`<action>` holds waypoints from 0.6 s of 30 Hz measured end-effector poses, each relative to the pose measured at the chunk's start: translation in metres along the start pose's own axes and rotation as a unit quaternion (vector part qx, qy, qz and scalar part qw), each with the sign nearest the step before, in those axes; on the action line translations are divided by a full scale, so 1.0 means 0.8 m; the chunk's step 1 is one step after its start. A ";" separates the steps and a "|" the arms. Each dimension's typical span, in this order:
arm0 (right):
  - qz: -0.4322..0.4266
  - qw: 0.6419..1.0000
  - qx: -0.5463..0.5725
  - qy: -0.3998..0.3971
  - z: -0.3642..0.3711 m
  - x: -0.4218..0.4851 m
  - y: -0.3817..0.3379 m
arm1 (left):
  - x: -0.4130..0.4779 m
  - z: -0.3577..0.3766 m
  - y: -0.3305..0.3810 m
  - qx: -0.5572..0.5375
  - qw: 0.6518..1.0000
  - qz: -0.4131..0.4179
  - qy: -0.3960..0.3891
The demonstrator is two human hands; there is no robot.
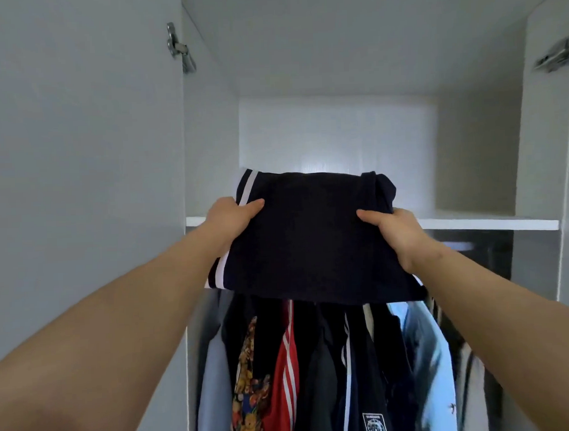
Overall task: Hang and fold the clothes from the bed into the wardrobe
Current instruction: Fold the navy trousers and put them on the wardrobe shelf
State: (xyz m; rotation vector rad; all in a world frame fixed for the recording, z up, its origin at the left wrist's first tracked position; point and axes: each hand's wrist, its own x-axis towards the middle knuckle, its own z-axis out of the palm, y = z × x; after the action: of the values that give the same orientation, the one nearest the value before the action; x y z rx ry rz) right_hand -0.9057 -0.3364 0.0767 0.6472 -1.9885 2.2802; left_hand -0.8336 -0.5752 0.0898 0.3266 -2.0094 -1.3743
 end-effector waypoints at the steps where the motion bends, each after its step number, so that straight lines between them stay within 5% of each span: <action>1: -0.004 1.000 0.001 -0.004 0.004 0.016 -0.001 | 0.019 0.000 0.003 0.010 1.000 0.003 -0.001; 11: -0.062 0.998 -0.026 0.019 0.061 0.172 -0.030 | 0.196 -0.007 0.033 0.075 0.996 0.046 0.021; 18: -0.227 0.972 0.012 0.057 0.104 0.243 -0.069 | 0.276 -0.031 0.083 0.069 0.971 0.198 0.113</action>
State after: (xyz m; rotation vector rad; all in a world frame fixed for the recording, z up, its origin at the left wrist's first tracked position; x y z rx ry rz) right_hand -1.0428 -0.4519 0.2011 0.8471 -1.5652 2.0155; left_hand -0.9707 -0.6867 0.2404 0.1236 -1.8582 -0.9112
